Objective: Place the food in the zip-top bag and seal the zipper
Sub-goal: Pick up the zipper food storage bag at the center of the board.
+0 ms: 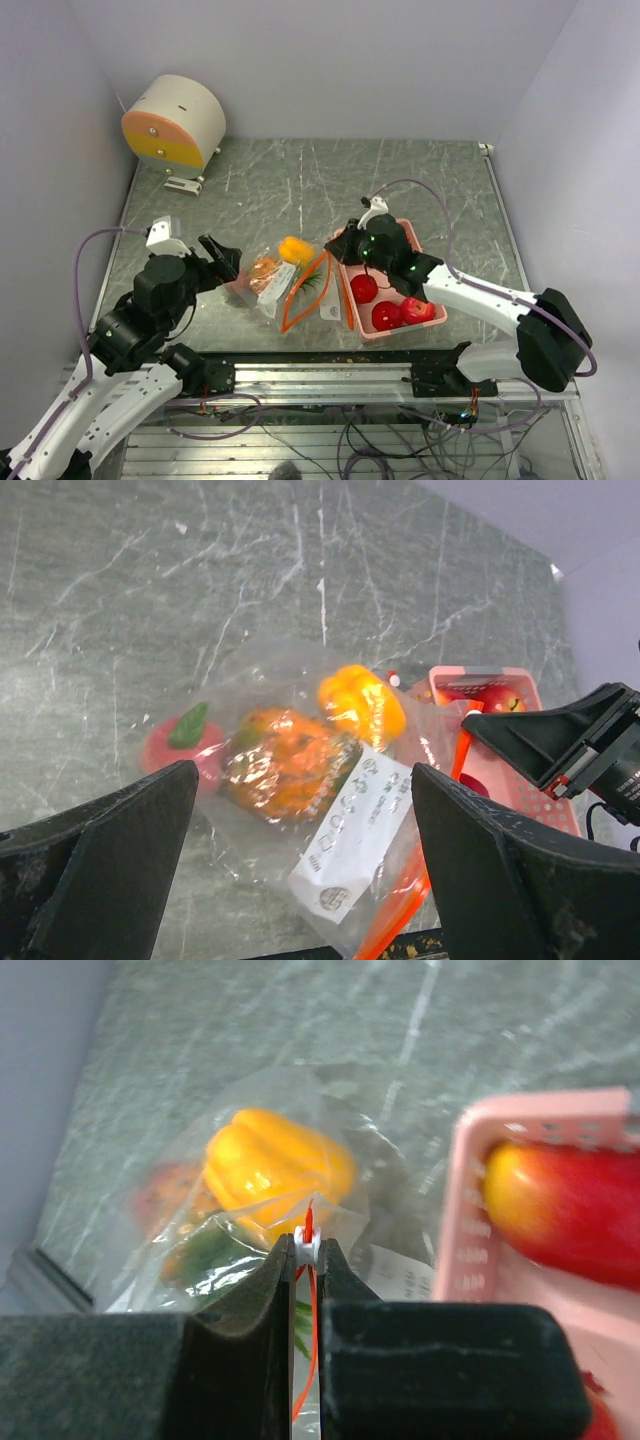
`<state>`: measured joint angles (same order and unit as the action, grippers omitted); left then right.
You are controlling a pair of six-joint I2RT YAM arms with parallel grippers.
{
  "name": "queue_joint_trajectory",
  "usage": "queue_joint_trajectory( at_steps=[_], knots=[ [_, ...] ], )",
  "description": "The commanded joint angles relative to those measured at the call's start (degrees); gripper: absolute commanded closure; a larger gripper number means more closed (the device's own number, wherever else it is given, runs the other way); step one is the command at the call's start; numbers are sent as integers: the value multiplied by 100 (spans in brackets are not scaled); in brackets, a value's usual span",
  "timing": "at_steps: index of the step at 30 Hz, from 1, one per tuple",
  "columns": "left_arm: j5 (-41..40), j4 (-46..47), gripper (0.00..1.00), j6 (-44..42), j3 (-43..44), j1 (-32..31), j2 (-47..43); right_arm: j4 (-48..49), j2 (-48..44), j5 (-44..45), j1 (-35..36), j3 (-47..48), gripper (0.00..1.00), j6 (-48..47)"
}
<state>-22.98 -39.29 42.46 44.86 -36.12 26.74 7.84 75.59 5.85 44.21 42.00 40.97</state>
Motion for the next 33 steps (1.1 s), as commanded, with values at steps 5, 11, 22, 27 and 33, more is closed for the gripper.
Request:
queue_joint_trajectory(
  at_steps=[5, 11, 22, 27, 33],
  knots=[
    [405, 553, 2, -1218, 1012, -9, -28, 347, -376, -1596, -18, 1169, 100, -1310],
    [1386, 1107, 6, -2422, 1638, -9, 199, 238, -104, -3133, -22, 2247, 100, -1723],
    [3710, 1930, 16, -3935, 1716, -9, 861, -866, 675, -5652, -34, 3901, 100, -2885],
    [3624, 1995, 14, -4121, 1491, -9, 815, -1361, 552, -6073, -39, 3971, 100, -3418],
    [4577, 1984, 13, -4626, 1193, -9, 495, -1972, 345, -6535, -35, 3948, 100, -4094]
  ],
)
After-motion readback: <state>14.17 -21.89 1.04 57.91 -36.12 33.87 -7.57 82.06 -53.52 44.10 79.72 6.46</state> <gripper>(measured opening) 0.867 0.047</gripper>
